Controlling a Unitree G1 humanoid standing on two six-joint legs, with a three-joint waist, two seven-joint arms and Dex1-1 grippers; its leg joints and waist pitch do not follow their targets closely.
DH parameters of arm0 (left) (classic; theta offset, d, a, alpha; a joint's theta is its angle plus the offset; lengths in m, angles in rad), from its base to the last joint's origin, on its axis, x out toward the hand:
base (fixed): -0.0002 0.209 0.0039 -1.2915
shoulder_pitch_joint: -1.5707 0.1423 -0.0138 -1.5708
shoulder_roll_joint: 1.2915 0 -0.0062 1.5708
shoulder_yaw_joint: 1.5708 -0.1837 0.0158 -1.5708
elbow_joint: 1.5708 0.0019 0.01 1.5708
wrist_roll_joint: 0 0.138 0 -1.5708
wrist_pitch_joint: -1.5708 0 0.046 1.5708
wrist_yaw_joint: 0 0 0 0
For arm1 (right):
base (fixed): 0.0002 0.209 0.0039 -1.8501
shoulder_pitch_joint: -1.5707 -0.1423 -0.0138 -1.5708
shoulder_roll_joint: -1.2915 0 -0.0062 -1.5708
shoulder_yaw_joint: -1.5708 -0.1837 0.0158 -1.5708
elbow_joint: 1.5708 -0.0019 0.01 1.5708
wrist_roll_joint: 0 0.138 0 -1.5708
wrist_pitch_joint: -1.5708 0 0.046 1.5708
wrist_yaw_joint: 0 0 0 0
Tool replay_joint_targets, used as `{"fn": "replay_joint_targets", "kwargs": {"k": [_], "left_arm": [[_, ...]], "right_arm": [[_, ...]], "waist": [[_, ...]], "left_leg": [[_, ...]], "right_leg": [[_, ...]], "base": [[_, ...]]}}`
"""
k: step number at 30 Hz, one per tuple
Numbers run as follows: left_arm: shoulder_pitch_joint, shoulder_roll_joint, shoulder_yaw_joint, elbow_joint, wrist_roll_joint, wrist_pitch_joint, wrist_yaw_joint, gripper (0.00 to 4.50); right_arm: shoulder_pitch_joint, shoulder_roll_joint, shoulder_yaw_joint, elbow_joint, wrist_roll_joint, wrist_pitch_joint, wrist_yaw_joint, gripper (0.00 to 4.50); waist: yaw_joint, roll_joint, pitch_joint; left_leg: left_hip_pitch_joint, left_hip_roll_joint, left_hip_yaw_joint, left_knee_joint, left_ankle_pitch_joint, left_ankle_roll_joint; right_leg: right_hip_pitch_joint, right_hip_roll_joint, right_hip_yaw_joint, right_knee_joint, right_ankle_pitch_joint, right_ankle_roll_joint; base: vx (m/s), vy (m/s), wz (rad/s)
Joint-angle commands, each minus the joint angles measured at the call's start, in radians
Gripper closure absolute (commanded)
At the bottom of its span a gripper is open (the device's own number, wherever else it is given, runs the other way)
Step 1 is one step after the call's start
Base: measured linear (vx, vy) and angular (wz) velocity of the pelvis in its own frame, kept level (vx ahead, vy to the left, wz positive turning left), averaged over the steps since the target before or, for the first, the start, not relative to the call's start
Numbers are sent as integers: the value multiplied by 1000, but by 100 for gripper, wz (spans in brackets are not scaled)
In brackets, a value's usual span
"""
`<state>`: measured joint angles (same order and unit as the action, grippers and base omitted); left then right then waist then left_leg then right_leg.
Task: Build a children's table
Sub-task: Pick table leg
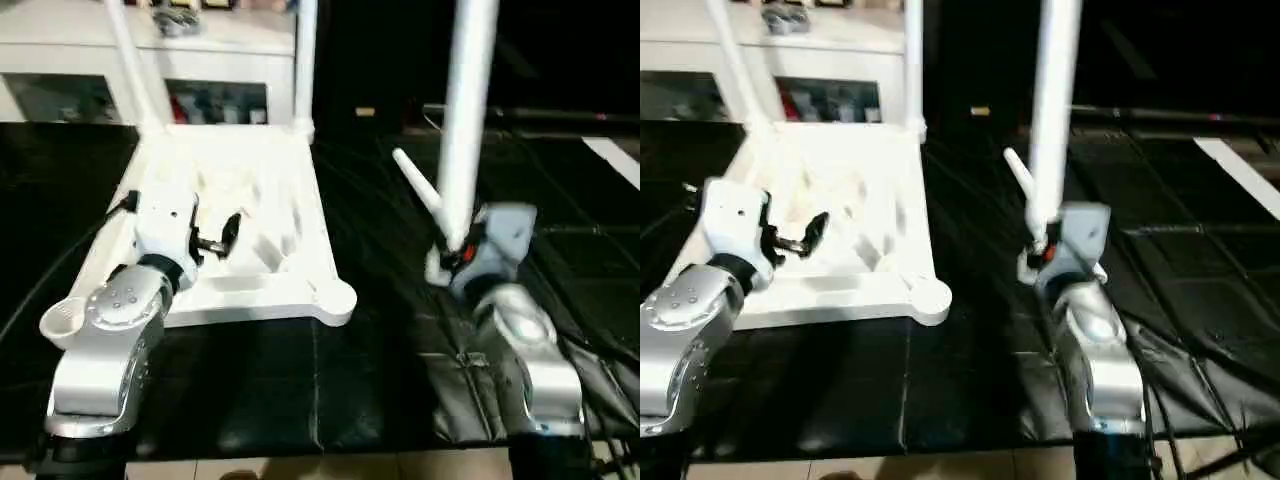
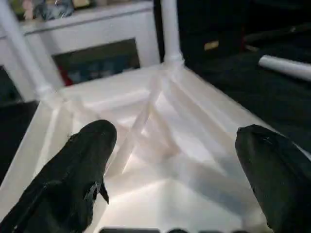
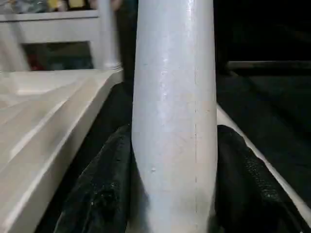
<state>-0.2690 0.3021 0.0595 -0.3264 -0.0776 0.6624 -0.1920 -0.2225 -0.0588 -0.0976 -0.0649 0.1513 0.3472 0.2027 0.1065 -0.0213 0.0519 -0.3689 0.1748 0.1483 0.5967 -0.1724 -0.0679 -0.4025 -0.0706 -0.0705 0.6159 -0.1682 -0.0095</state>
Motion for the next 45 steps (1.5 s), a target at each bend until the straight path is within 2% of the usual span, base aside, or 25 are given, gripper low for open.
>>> {"fn": "replay_joint_targets", "kwargs": {"k": [1, 3, 4, 5, 6, 7, 8, 9, 10, 12, 13, 14, 16, 19, 21, 22, 24, 27, 28, 29, 35, 38, 39, 41, 45], "left_arm": [[-10, -8, -9, 0, -8, 5, -3, 0], [-6, -27, -3, 14, -15, -10, 5, 0], [-6, -30, -1, 16, -16, -13, 6, 0], [-2, -37, 1, 21, -14, -22, 12, 0], [0, -39, 1, 23, -12, -25, 15, 0], [2, -44, 5, 22, -14, -25, 19, 0], [3, -47, 6, 21, -15, -24, 21, 0], [5, -50, 10, 19, -16, -25, 25, 0], [7, -53, 13, 15, -15, -27, 31, 0], [8, -56, 18, 7, -12, -29, 41, 0], [7, -57, 19, 6, -12, -29, 42, 0], [5, -61, 23, 5, -14, -28, 43, 0], [-24, -91, 48, -2, -46, -3, 47, 0], [-43, -104, 58, -2, -70, 16, 43, 0], [-96, -145, 90, 10, -148, 67, 31, 0], [-164, -196, 125, 40, -243, 107, 15, 0], [-206, -217, 137, 66, -292, 129, -8, 0], [-268, -231, 124, 113, -337, 153, -64, 0], [-314, -249, 129, 151, -383, 160, -99, 0], [-314, -249, 129, 151, -383, 160, -99, 0], [-438, -286, 137, 251, -512, 251, -191, 0], [-473, -307, 146, 290, -562, 297, -203, 0], [-480, -306, 136, 305, -562, 300, -215, 0], [-485, -303, 129, 318, -563, 297, -227, 0], [-498, -298, 141, 375, -564, 273, -245, 0]], "right_arm": [[-8, -15, 10, -56, 62, -1, 55, 257], [-15, -13, 21, -78, 102, 14, 94, 257], [-17, -13, 23, -78, 99, 13, 96, 257], [-32, 1, 22, -66, 78, -18, 75, 257], [-41, 12, 18, -57, 66, -39, 58, 257], [-52, 30, 6, -63, 98, 20, 52, 257], [-56, 39, 0, -68, 116, 54, 52, 257], [-65, 45, -2, -59, 135, 41, 66, 257], [-76, 50, -6, -40, 131, 10, 55, 257], [-99, 54, -18, -10, 151, -6, 53, 257], [-103, 51, -17, -8, 164, 9, 63, 257], [-107, 44, -14, -6, 173, 28, 74, 257], [-133, 27, -10, 11, 232, 112, 133, 257], [-146, 22, -12, 18, 252, 160, 150, 257], [-170, 18, -11, 52, 241, 132, 167, 257], [-185, 4, -10, 79, 274, 153, 213, 257], [-189, -9, -10, 82, 336, 198, 273, 257], [-185, -47, 7, 66, 405, 261, 372, 257], [-183, -77, 15, 48, 446, 307, 447, 257], [-183, -77, 15, 48, 446, 307, 447, 257], [-171, -143, 33, 26, 513, 353, 586, 257], [-165, -146, 22, 8, 553, 381, 594, 257], [-161, -144, 16, -4, 576, 396, 598, 257], [-156, -146, 15, -18, 593, 407, 610, 257], [-144, -152, 14, -43, 612, 415, 622, 257]], "waist": [[0, 7, -65], [-3, -12, -63], [-1, -2, -63], [-5, -14, -61], [-4, -10, -61], [-10, -25, -60], [-9, -21, -60], [-17, -49, -58], [-12, -44, -58], [-14, -54, -57], [-15, -46, -56], [-19, -63, -57], [-16, -73, -54], [-12, -73, -56], [-8, -79, -58], [-7, -81, -58], [1, -86, -58], [9, -85, -61], [10, -76, -62], [9, -83, -62], [15, -74, -68], [17, -76, -65], [17, -68, -65], [17, -72, -64], [16, -63, -62]], "left_leg": [[8, 34, -9, -73, -281, -3], [5, 36, -5, -74, -275, 9], [7, 38, -7, -74, -268, 7], [5, 38, -4, -75, -270, 7], [7, 38, -6, -76, -276, 2], [8, 38, -4, -76, -297, -4], [8, 36, -6, -77, -301, -6], [10, 39, -5, -78, -323, -7], [9, 39, -9, -79, -319, -11], [14, 42, -9, -79, -332, -19], [17, 44, -13, -82, -354, -31], [18, 46, -13, -82, -364, -36], [18, 45, -14, -83, -378, -36], [18, 44, -16, -81, -374, -43], [20, 42, -12, -76, -367, -52], [18, 43, -12, -76, -357, -52], [14, 42, -9, -74, -330, -47], [10, 42, -10, -74, -300, -34], [9, 43, -11, -73, -290, -38], [9, 39, -6, -71, -286, -32], [6, 42, -5, -67, -214, -38], [6, 43, -5, -67, -226, -32], [9, 44, -7, -68, -240, -34], [10, 44, -7, -68, -254, -33], [12, 44, -8, -70, -272, -38]], "right_leg": [[45, -58, 44, -77, -272, -96], [44, -60, 45, -84, -317, -85], [42, -62, 46, -82, -327, -85], [40, -61, 45, -87, -339, -80], [40, -62, 44, -84, -353, -79], [36, -60, 44, -91, -387, -69], [39, -61, 43, -87, -400, -65], [35, -60, 41, -97, -438, -45], [37, -65, 40, -90, -444, -41], [28, -68, 40, -93, -458, -35], [26, -65, 39, -95, -458, -31], [27, -63, 38, -96, -438, -26], [28, -65, 39, -93, -421, -30], [29, -69, 39, -94, -420, -34], [25, -71, 40, -92, -417, -39], [28, -72, 40, -92, -407, -43], [32, -71, 40, -89, -372, -50], [39, -69, 39, -87, -346, -45], [40, -71, 40, -85, -334, -48], [41, -67, 40, -88, -332, -48], [52, -70, 41, -74, -223, -106], [52, -70, 39, -79, -254, -124], [51, -71, 39, -82, -275, -121], [52, -71, 38, -86, -302, -110], [49, -72, 37, -96, -356, -88]], "base": [[0, 0, 0], [0, 0, 0], [0, 0, 0], [0, 0, 0], [0, 0, 0], [0, 0, 0], [0, 0, 0], [0, 0, 0], [0, 0, 0], [0, 0, 0], [0, 0, 0], [0, 0, 0], [0, 0, 0], [0, 0, 0], [0, 0, 0], [0, 0, 0], [0, 0, 0], [0, 0, 0], [0, 0, 0], [0, 0, 0], [0, 0, 0], [0, 0, 0], [0, 0, 0], [0, 0, 0], [0, 0, 0]]}}
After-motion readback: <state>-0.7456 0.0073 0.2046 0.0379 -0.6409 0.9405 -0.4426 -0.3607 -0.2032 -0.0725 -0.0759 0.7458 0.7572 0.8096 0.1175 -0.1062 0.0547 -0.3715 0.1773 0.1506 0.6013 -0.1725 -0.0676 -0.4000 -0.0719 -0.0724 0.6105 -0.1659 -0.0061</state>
